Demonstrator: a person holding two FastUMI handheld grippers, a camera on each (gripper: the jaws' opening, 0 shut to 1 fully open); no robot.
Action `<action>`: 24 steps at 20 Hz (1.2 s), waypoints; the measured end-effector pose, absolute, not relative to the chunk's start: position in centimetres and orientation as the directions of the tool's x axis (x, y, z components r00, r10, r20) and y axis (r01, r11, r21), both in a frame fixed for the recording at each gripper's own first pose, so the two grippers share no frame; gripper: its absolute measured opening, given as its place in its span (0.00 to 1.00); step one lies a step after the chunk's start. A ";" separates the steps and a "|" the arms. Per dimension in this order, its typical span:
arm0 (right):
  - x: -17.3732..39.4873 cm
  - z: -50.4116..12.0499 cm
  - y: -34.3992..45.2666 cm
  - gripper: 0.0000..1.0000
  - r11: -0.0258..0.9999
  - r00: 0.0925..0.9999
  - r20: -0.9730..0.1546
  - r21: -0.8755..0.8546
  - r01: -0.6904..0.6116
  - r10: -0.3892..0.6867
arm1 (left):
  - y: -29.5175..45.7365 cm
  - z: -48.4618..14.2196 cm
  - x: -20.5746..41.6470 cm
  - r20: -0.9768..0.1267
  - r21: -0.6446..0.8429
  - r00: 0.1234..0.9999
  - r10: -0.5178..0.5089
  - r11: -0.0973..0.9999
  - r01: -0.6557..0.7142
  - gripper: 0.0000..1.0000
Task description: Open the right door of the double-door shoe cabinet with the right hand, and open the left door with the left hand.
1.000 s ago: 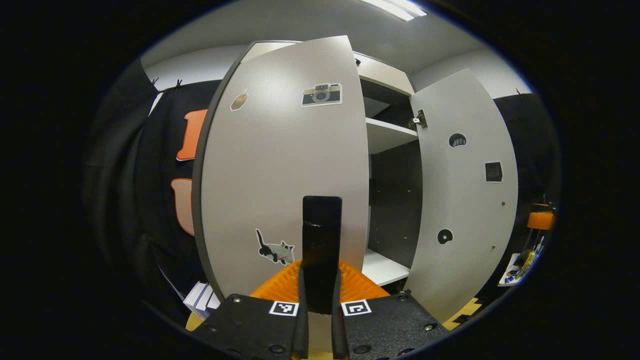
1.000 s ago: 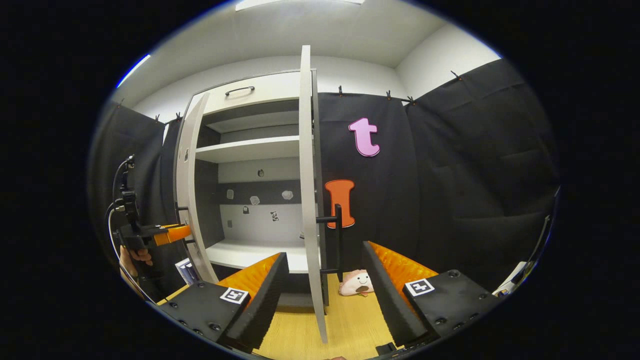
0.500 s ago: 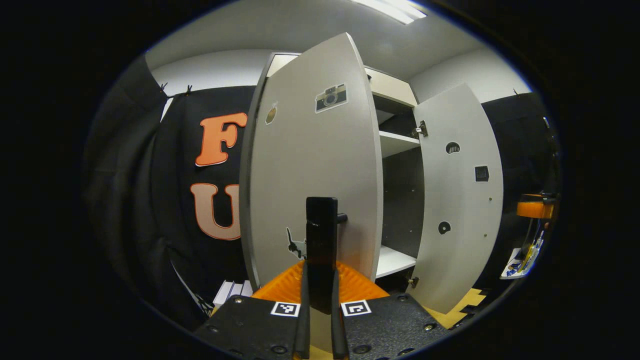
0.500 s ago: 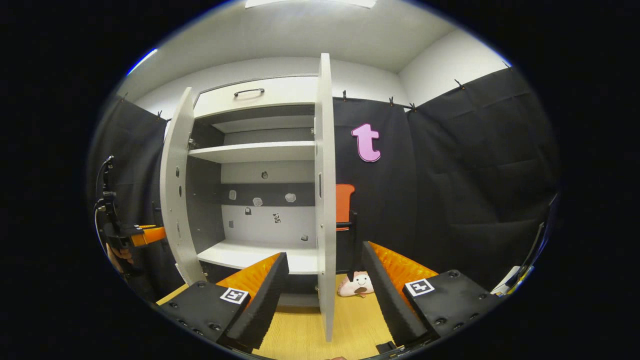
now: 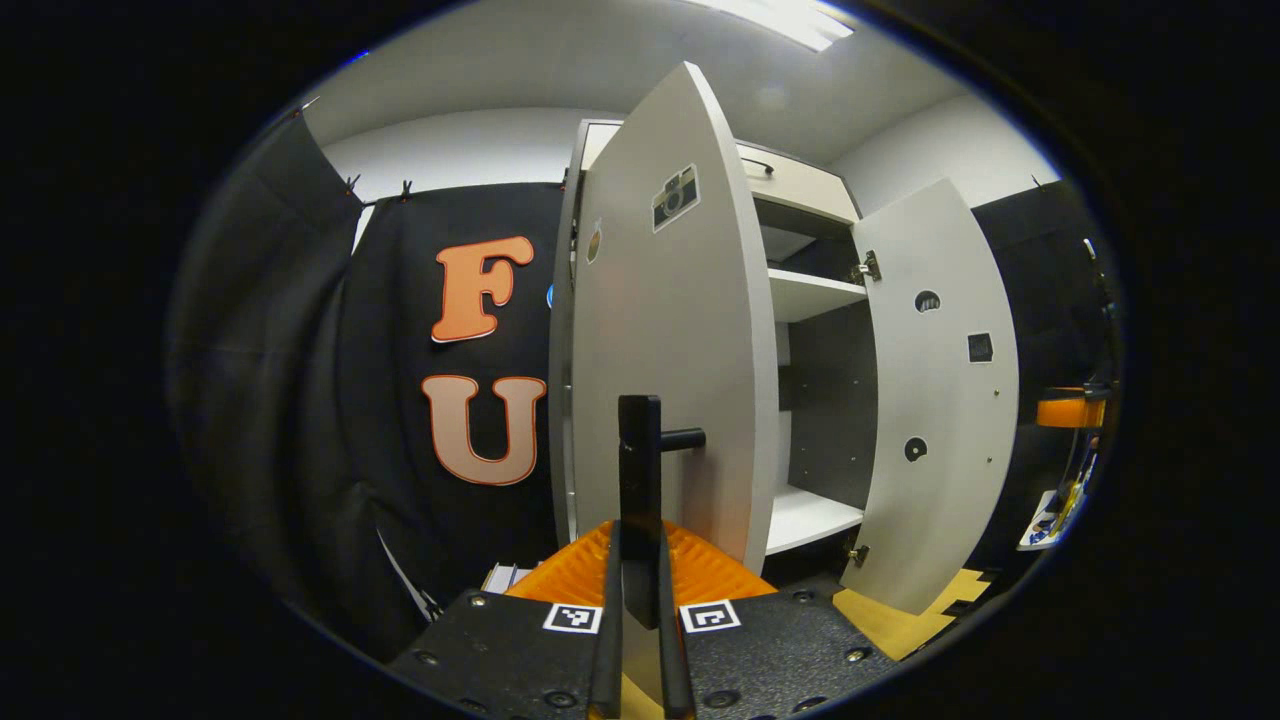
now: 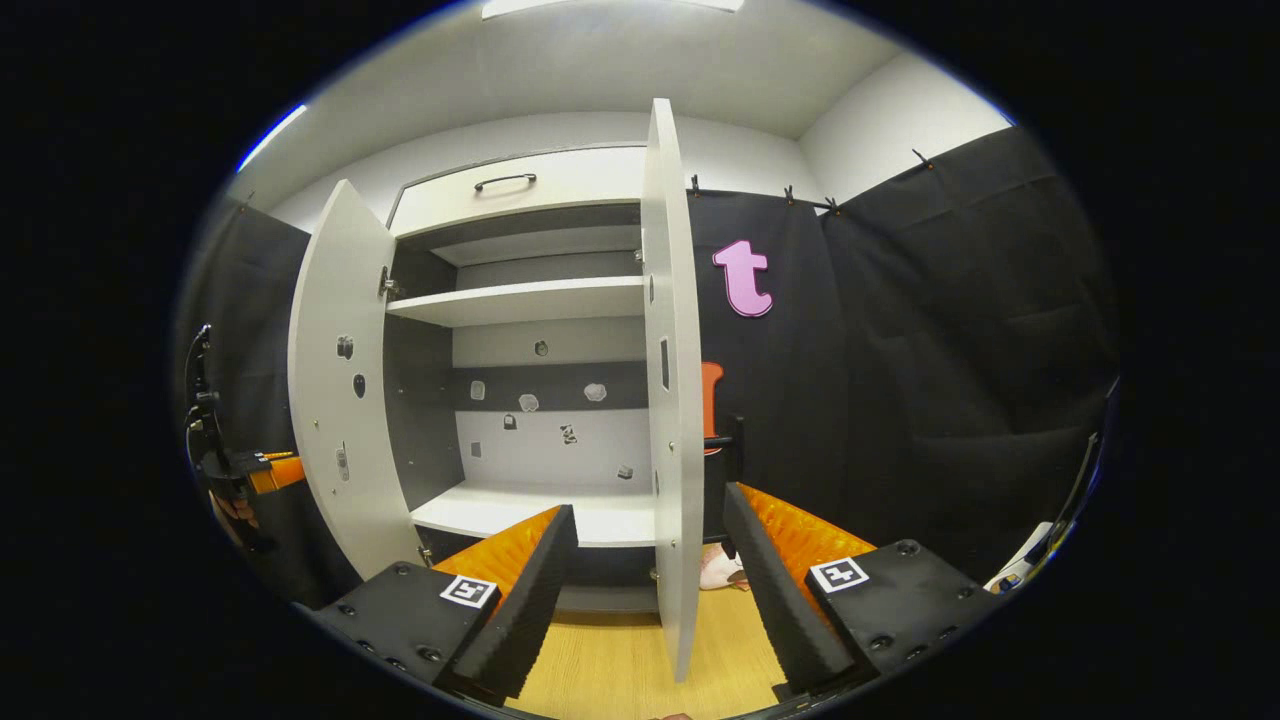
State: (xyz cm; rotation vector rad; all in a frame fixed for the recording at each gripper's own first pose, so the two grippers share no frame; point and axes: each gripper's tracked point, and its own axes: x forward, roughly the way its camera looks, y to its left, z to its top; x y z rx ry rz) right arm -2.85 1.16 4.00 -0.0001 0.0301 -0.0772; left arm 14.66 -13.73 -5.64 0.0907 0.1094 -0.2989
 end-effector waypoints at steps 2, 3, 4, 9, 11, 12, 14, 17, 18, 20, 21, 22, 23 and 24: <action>-2.8 4.1 1.5 0.98 0.997 0.997 -0.027 -0.002 0.074 -0.074 | -12.0 -5.4 15.0 -0.107 0.106 0.967 -0.231 0.964 0.242 0.12; -2.8 4.1 1.7 0.98 0.997 0.997 -0.025 -0.004 0.073 -0.073 | -11.0 -5.1 15.5 -0.098 0.122 0.975 -0.200 0.970 0.211 0.10; -2.9 4.2 1.8 0.98 0.997 0.997 -0.023 -0.004 0.072 -0.072 | -10.2 -5.0 15.8 -0.093 0.132 0.980 -0.175 0.974 0.186 0.09; -3.2 4.6 1.3 0.98 0.997 0.997 -0.012 -0.001 0.082 -0.082 | -11.3 -4.9 15.5 -0.082 0.092 0.966 -0.244 0.964 0.251 0.02; -3.1 4.7 1.2 0.98 0.996 0.996 -0.010 0.000 0.091 -0.091 | -11.0 -4.9 15.7 -0.085 0.101 0.965 -0.248 0.961 0.256 0.02; -3.2 4.7 1.1 0.98 0.996 0.996 -0.011 0.001 0.092 -0.092 | -10.9 -4.9 15.6 -0.087 0.112 0.966 -0.245 0.961 0.254 0.02; -3.3 4.6 0.9 0.98 0.996 0.996 -0.012 -0.003 0.092 -0.092 | -10.3 -4.7 15.4 -0.086 0.136 0.969 -0.232 0.961 0.242 0.02; -3.1 4.7 0.9 0.98 0.996 0.996 -0.011 -0.011 0.090 -0.090 | -10.2 -4.3 15.3 -0.072 0.134 0.974 -0.214 0.966 0.222 0.02; -3.0 4.8 0.9 0.98 0.997 0.997 -0.008 -0.011 0.083 -0.083 | -10.0 -3.9 15.2 -0.065 0.137 0.977 -0.201 0.968 0.208 0.02; -3.0 4.9 0.7 0.98 0.997 0.997 0.001 -0.013 0.071 -0.071 | -9.5 -3.4 14.7 -0.048 0.143 0.984 -0.171 0.974 0.176 0.02; -2.9 5.1 0.6 0.98 0.998 0.998 0.007 -0.015 0.066 -0.066 | -9.5 -3.2 14.4 -0.039 0.138 0.986 -0.161 0.977 0.165 0.02; -2.8 5.2 0.6 0.98 0.998 0.998 0.013 -0.018 0.062 -0.061 | -9.7 -3.0 14.2 -0.037 0.128 0.988 -0.149 0.980 0.152 0.02; -2.7 5.3 0.5 0.98 0.998 0.998 0.017 -0.022 0.057 -0.057 | -9.8 -2.9 13.9 -0.037 0.109 0.990 -0.137 0.984 0.141 0.02; -2.6 5.4 0.4 0.98 0.998 0.998 0.020 -0.025 0.053 -0.052 | -10.4 -2.8 13.5 -0.037 0.081 0.989 -0.141 0.986 0.144 0.02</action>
